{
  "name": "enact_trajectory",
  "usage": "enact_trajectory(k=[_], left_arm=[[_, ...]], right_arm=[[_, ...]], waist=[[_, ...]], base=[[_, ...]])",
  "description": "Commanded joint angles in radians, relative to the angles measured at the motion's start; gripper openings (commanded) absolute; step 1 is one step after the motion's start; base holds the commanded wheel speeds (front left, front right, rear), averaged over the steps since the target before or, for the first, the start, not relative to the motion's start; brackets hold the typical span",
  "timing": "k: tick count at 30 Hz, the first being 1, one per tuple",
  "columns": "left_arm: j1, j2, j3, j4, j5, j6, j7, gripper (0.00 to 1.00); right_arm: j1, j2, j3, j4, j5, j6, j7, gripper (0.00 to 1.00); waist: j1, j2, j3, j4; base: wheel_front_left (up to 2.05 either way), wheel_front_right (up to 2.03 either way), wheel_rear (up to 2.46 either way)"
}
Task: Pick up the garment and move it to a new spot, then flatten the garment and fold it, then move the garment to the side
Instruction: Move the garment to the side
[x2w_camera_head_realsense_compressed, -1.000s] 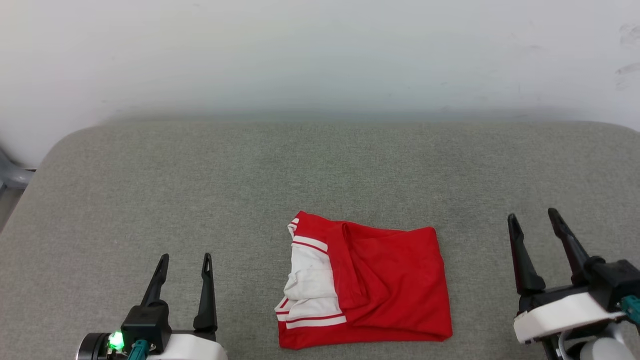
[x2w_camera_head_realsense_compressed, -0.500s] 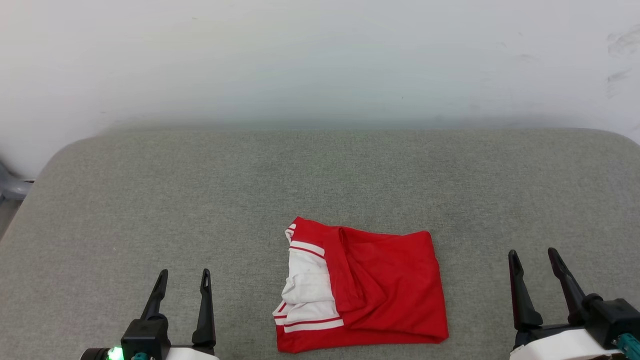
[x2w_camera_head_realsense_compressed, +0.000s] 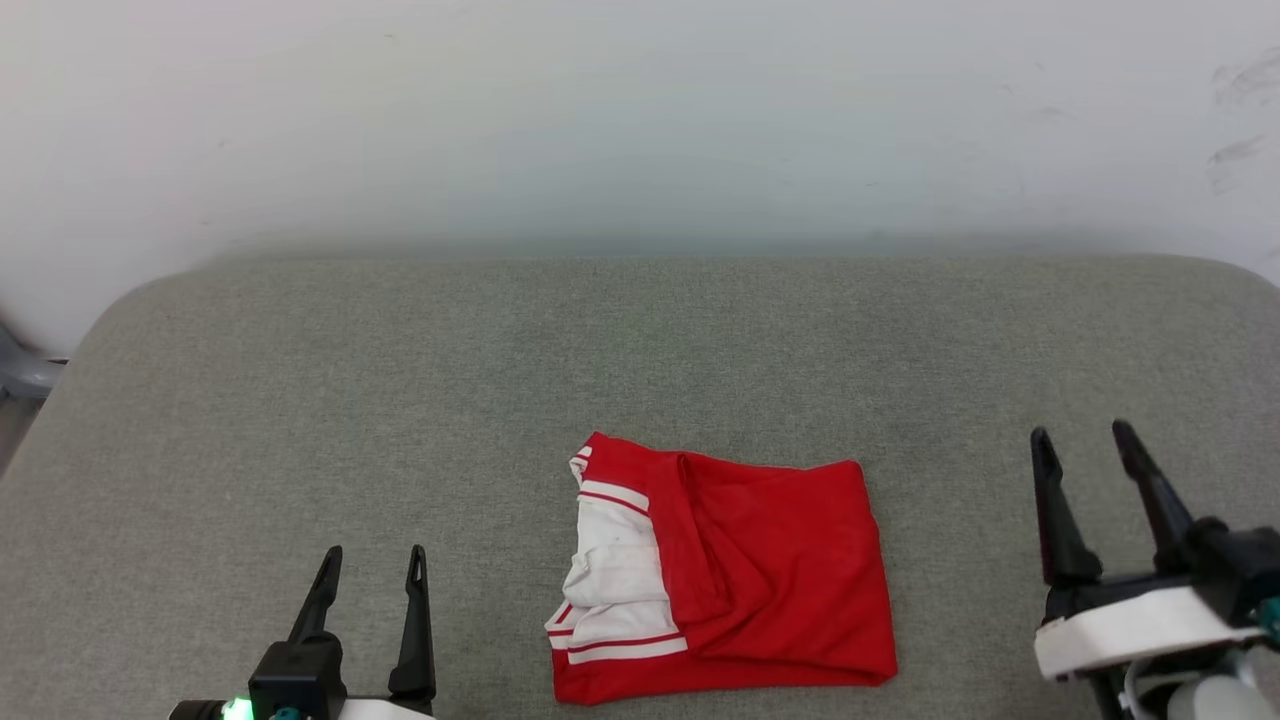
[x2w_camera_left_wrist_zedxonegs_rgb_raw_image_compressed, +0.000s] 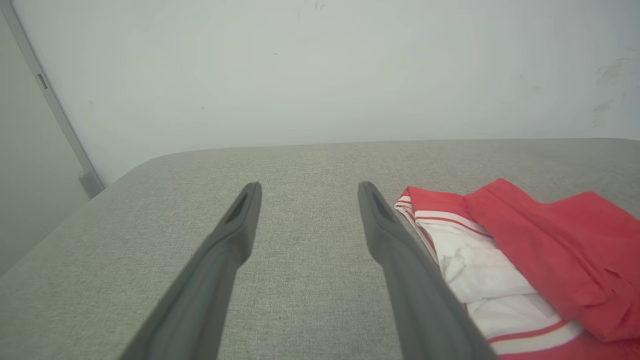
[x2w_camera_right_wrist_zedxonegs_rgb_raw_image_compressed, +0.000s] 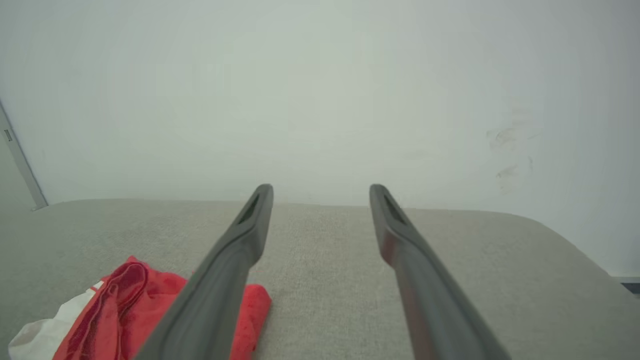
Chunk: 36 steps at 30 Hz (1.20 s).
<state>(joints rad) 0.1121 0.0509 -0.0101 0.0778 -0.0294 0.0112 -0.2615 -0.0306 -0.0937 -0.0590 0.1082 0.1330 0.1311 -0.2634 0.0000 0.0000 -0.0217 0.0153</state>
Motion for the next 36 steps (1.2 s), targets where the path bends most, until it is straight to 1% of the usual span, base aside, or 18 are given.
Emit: enact_trajectory(k=[1,4,6,10,15,17,20,23,26,31,36], left_arm=[[-0.009,-0.001,-0.002,0.003,0.005,-0.002,-0.005,1.00],[-0.019,-0.001,-0.005,0.005,0.007,-0.004,-0.005,1.00],[-0.025,-0.001,-0.009,0.006,0.009,-0.006,-0.005,1.00],[-0.041,-0.001,-0.016,0.001,0.009,-0.009,-0.005,1.00],[-0.063,-0.001,-0.022,-0.004,0.006,-0.007,-0.005,1.00],[-0.074,-0.001,-0.025,-0.004,0.004,-0.005,-0.005,1.00],[-0.090,-0.001,-0.033,-0.005,0.002,-0.005,-0.005,1.00],[-0.110,-0.001,-0.040,-0.004,-0.004,-0.002,-0.005,1.00],[-0.132,-0.001,-0.050,-0.004,-0.008,0.000,-0.005,1.00],[-0.165,-0.001,-0.060,-0.002,-0.013,0.004,-0.005,1.00],[-0.191,-0.001,-0.067,0.003,-0.018,0.005,-0.005,1.00]], right_arm=[[-0.031,-0.019,0.003,0.000,0.008,-0.001,-0.001,1.00],[-0.110,-0.079,0.039,0.030,0.043,-0.001,0.022,1.00],[-0.167,-0.136,0.089,0.055,0.079,-0.001,0.090,1.00],[-0.267,-0.251,0.220,0.064,0.189,-0.001,0.281,1.00],[-0.358,-0.373,0.378,0.043,0.368,-0.001,0.540,1.00],[-0.381,-0.412,0.431,0.041,0.442,-0.001,0.649,1.00],[-0.404,-0.454,0.479,0.045,0.556,-0.001,0.804,1.00],[-0.405,-0.470,0.499,0.064,0.671,-0.001,0.923,1.00],[-0.398,-0.470,0.497,0.090,0.741,-0.001,0.987,1.00],[-0.399,-0.443,0.512,0.139,0.782,-0.001,1.019,1.00],[-0.407,-0.414,0.550,0.211,0.771,-0.001,1.018,1.00]], waist=[[0.0000,0.0000,0.003,0.001],[0.0000,0.0000,0.010,0.007],[0.0000,0.0000,0.016,0.012],[0.0000,0.0000,0.040,0.024],[0.0000,0.0000,0.079,0.039],[0.0000,0.0000,0.092,0.046],[0.0000,0.0000,0.115,0.060],[0.0000,0.0000,0.135,0.078],[0.0000,0.0000,0.159,0.098],[0.0000,0.0000,0.204,0.131],[0.0000,0.0000,0.237,0.158]], base=[[0.00,0.00,0.00],[0.00,0.00,0.00],[0.00,0.00,0.00],[0.00,0.00,0.00],[0.00,0.00,0.00],[0.00,0.00,0.00],[0.00,0.00,0.00],[0.00,0.00,0.00],[0.00,0.00,0.00],[0.00,0.00,0.00],[0.00,0.00,0.00]])
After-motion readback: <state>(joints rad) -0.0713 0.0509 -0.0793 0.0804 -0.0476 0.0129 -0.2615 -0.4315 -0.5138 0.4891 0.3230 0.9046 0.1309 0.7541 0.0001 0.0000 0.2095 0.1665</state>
